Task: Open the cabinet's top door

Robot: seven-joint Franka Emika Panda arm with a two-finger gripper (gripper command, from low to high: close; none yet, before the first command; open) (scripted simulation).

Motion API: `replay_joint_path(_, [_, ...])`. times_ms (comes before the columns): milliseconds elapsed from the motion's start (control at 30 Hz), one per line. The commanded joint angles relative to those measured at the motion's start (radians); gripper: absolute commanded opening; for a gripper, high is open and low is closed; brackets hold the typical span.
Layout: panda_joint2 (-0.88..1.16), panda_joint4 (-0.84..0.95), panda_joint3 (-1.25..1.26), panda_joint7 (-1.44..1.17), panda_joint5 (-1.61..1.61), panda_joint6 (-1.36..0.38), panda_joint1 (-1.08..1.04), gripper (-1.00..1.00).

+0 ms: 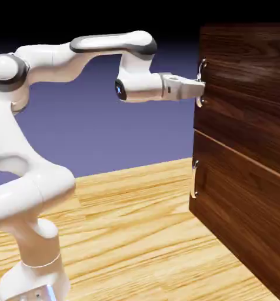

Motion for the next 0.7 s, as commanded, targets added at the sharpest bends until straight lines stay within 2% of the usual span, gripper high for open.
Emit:
replay_joint_path(0, [0.009, -0.017, -0.028, -0.018, 0.000, -0.006, 0.036, -1.00])
replay_joint_path(433, [0.089, -0.186, -0.417, -0.242, -0.005, -0.047, 0.508, -1.00])
replay_joint_path(667, [0.021, -0.318, -0.634, -0.151, -0.187, -0.075, 0.761, -1.00])
